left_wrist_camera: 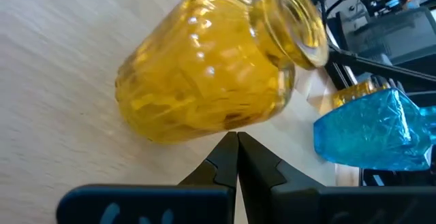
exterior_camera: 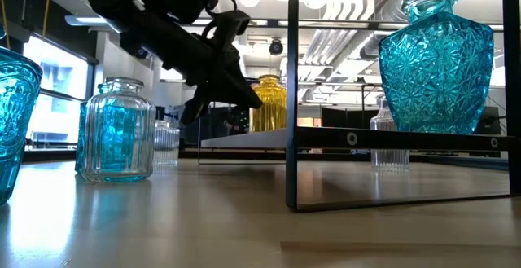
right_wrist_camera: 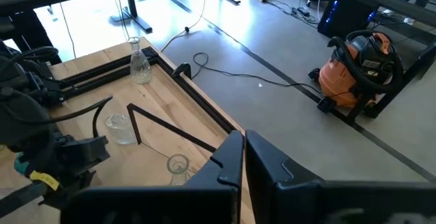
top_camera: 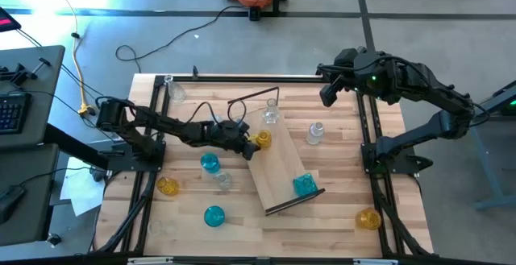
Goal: Sort vases onto shelf
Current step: Put the yellow crystal vase on the shelf
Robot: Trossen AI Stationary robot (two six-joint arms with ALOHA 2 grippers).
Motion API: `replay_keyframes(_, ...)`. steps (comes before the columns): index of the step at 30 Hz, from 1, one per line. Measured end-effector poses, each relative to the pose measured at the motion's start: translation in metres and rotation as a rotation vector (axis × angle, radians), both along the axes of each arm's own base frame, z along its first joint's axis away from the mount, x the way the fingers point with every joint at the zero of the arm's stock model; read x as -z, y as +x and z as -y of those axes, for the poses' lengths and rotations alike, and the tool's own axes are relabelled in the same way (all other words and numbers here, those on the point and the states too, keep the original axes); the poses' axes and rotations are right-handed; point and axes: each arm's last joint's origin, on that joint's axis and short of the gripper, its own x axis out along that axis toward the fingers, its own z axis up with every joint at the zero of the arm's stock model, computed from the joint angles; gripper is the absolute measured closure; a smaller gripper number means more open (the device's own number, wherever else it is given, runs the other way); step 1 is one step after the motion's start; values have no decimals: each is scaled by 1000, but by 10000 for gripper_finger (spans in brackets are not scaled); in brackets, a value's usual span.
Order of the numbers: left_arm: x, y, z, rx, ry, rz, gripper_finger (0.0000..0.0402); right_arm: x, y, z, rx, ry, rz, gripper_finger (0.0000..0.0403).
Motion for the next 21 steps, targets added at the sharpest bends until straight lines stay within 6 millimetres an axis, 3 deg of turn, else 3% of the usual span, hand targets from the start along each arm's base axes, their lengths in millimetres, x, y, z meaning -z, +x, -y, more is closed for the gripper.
replay_keyframes(9, -12, 8, -5, 33, 23, 28, 399, 0, 0, 0, -6, 2, 4, 403)
replay_keyframes(21, -2, 1, -1, 76, 63, -170, 399, 0, 1, -1, -21, 13, 6, 403)
